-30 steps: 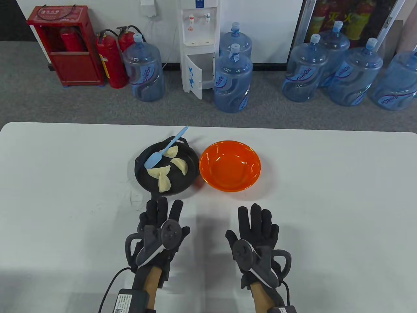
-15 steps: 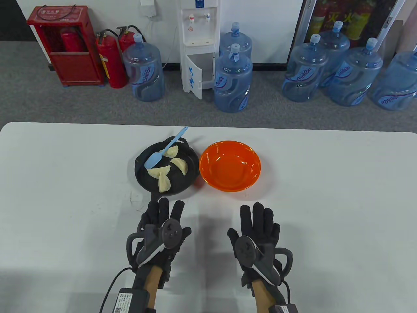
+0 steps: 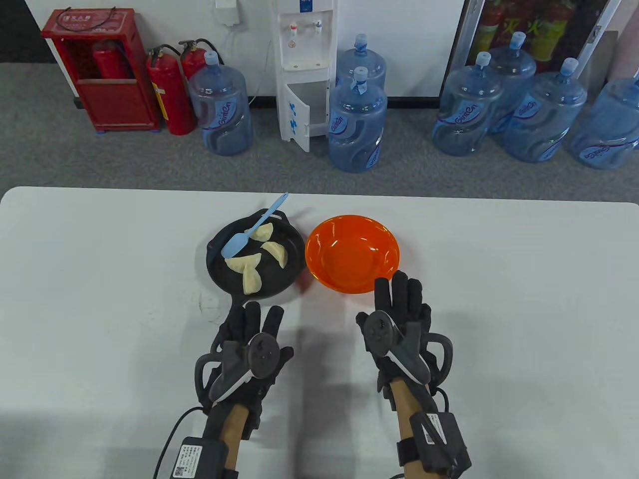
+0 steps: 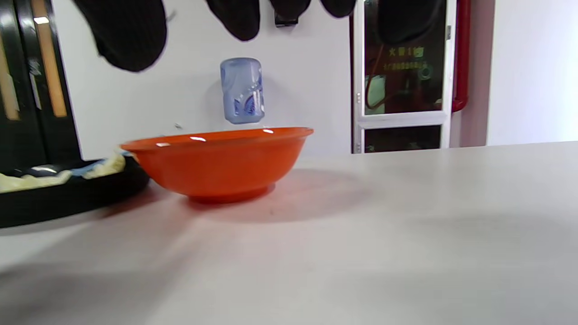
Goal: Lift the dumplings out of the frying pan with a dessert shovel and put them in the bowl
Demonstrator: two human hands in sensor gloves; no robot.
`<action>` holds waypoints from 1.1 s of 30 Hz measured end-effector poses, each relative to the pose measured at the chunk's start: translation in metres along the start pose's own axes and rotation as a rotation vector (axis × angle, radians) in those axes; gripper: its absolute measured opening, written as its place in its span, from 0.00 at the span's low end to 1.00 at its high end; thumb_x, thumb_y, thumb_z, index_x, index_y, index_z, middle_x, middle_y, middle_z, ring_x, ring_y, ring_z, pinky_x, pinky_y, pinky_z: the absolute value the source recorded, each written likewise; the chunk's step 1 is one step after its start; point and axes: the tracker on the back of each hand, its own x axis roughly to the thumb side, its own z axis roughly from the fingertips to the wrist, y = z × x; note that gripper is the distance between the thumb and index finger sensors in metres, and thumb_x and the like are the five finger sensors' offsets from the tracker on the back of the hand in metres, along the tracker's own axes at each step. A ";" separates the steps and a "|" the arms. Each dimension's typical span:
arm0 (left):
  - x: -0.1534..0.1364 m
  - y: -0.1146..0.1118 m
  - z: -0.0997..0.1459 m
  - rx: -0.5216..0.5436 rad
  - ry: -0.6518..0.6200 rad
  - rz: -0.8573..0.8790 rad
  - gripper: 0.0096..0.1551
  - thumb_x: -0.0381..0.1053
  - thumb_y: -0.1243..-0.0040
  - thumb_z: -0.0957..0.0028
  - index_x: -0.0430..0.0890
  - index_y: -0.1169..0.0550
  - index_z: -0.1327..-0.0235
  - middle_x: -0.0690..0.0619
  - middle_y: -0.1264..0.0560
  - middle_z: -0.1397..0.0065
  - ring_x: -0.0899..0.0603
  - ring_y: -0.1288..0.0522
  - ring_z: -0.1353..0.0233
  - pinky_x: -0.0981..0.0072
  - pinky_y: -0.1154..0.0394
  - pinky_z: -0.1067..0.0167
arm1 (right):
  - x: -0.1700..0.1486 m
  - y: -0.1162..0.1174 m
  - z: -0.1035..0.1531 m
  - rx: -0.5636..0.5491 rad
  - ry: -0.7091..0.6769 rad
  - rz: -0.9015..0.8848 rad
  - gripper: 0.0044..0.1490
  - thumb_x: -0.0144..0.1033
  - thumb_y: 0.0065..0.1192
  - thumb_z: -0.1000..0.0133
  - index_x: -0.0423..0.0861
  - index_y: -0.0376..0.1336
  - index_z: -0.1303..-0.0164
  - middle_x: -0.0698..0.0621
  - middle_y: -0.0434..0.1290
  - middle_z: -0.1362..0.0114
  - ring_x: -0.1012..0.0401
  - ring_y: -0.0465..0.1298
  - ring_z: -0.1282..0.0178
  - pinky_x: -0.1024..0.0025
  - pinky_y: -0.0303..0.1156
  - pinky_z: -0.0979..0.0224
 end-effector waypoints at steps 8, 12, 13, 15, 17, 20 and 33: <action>0.003 -0.001 -0.002 -0.012 -0.014 -0.018 0.45 0.70 0.55 0.47 0.65 0.56 0.19 0.47 0.61 0.13 0.33 0.63 0.15 0.40 0.56 0.21 | 0.018 0.029 -0.036 0.101 -0.006 0.059 0.49 0.61 0.60 0.35 0.59 0.44 0.07 0.50 0.37 0.04 0.49 0.41 0.05 0.37 0.53 0.12; 0.005 -0.002 -0.003 -0.018 -0.021 -0.028 0.46 0.70 0.55 0.47 0.65 0.56 0.19 0.47 0.61 0.13 0.33 0.63 0.15 0.40 0.56 0.21 | 0.028 0.037 -0.045 0.096 -0.019 0.088 0.47 0.59 0.61 0.35 0.60 0.46 0.08 0.53 0.39 0.04 0.52 0.42 0.05 0.38 0.54 0.12; 0.005 -0.002 -0.003 -0.020 -0.021 -0.028 0.46 0.70 0.55 0.47 0.65 0.56 0.19 0.47 0.61 0.13 0.33 0.63 0.15 0.40 0.56 0.21 | 0.030 0.038 -0.046 0.099 -0.027 0.093 0.47 0.58 0.61 0.35 0.61 0.46 0.09 0.54 0.39 0.04 0.53 0.43 0.05 0.38 0.55 0.12; 0.006 -0.002 -0.003 -0.023 -0.022 -0.029 0.46 0.70 0.55 0.47 0.66 0.56 0.19 0.47 0.61 0.13 0.33 0.63 0.15 0.40 0.56 0.21 | 0.034 0.041 -0.048 0.076 -0.042 0.106 0.44 0.56 0.62 0.35 0.62 0.48 0.10 0.56 0.43 0.04 0.55 0.47 0.04 0.40 0.57 0.12; 0.006 -0.002 -0.003 -0.027 -0.021 -0.030 0.46 0.70 0.55 0.47 0.65 0.56 0.19 0.47 0.61 0.13 0.33 0.63 0.15 0.40 0.56 0.21 | 0.038 0.045 -0.051 0.080 -0.050 0.110 0.43 0.56 0.62 0.35 0.62 0.50 0.10 0.57 0.45 0.05 0.55 0.49 0.05 0.41 0.58 0.12; 0.006 -0.002 -0.003 -0.030 -0.021 -0.031 0.46 0.70 0.55 0.47 0.65 0.57 0.19 0.47 0.61 0.13 0.33 0.63 0.15 0.40 0.56 0.21 | 0.041 0.050 -0.054 0.082 -0.048 0.126 0.41 0.55 0.61 0.34 0.62 0.51 0.11 0.58 0.48 0.05 0.56 0.52 0.05 0.41 0.58 0.12; 0.007 -0.002 -0.004 -0.034 -0.018 -0.043 0.46 0.71 0.55 0.47 0.65 0.57 0.19 0.46 0.62 0.13 0.33 0.65 0.16 0.39 0.57 0.22 | 0.045 0.064 -0.066 0.078 -0.013 0.043 0.31 0.50 0.60 0.33 0.64 0.59 0.17 0.57 0.60 0.09 0.56 0.61 0.09 0.45 0.64 0.14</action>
